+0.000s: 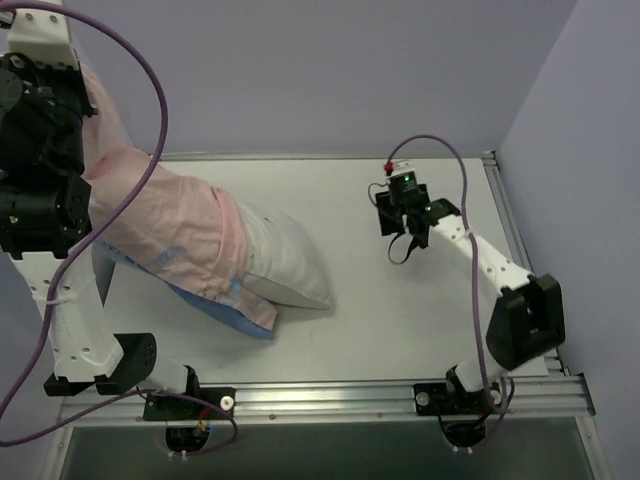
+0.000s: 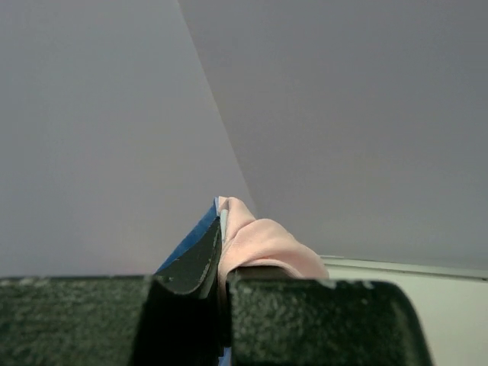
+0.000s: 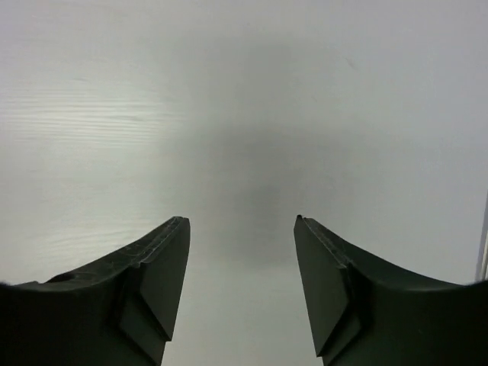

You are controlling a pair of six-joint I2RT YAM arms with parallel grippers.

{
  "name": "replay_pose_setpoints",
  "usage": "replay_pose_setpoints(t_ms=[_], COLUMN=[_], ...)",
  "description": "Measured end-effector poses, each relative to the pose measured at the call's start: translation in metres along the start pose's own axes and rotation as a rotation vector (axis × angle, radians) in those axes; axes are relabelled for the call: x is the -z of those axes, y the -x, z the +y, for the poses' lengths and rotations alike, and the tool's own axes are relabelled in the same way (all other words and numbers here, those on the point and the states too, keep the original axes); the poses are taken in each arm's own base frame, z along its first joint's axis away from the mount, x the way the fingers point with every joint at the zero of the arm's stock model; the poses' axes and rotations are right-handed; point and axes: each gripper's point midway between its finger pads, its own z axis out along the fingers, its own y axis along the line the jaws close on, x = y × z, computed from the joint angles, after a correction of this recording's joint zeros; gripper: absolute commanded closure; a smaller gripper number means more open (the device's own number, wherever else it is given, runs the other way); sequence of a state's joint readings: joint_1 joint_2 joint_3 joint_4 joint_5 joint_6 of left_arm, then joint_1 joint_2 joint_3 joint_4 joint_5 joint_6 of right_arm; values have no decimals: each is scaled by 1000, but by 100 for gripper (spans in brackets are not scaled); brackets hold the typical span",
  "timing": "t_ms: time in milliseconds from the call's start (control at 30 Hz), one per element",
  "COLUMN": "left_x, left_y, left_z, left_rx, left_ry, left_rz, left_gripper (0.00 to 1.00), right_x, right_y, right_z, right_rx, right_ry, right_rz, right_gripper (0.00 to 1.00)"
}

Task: Remove the pillowcase from the pillow

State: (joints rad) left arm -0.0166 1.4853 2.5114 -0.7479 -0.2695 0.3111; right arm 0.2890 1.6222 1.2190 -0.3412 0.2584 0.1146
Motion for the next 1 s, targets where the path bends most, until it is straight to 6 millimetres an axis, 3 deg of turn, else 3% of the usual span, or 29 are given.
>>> replay_pose_setpoints(t_ms=[33, 100, 167, 233, 300, 400, 600, 700, 800, 900, 1000], left_x=[-5, -19, -32, -38, -40, -39, -38, -38, -38, -38, -38], left_y=[-7, -22, -38, -48, -50, -48, -45, -45, -45, -45, -45], left_z=[-5, -17, -27, -33, -35, -34, -32, -32, -32, -32, -31], left_rx=[4, 4, -1, -5, -5, -3, -1, -1, -1, 0, 0], left_ry=[-13, -35, -53, -65, -67, -65, -61, -61, -61, -58, -58], left_rz=[16, 52, 87, 111, 118, 112, 104, 105, 105, 106, 107], left_gripper=[98, 98, 98, 98, 98, 98, 98, 98, 98, 98, 98], right_x=[22, 69, 117, 151, 172, 182, 167, 184, 208, 212, 187], right_y=[16, 38, 44, 41, 35, 23, -13, -37, -47, -40, -19], right_z=[21, 68, 106, 127, 141, 167, 238, 262, 283, 300, 311], right_rx=[42, 126, 201, 251, 298, 383, 592, 676, 721, 721, 688], right_ry=[54, 185, 346, 481, 582, 697, 831, 893, 937, 894, 749], right_rz=[-87, -249, -400, -515, -608, -664, -583, -589, -635, -660, -657], right_gripper=[27, 23, 21, 16, 15, 16, 16, 15, 14, 14, 13])
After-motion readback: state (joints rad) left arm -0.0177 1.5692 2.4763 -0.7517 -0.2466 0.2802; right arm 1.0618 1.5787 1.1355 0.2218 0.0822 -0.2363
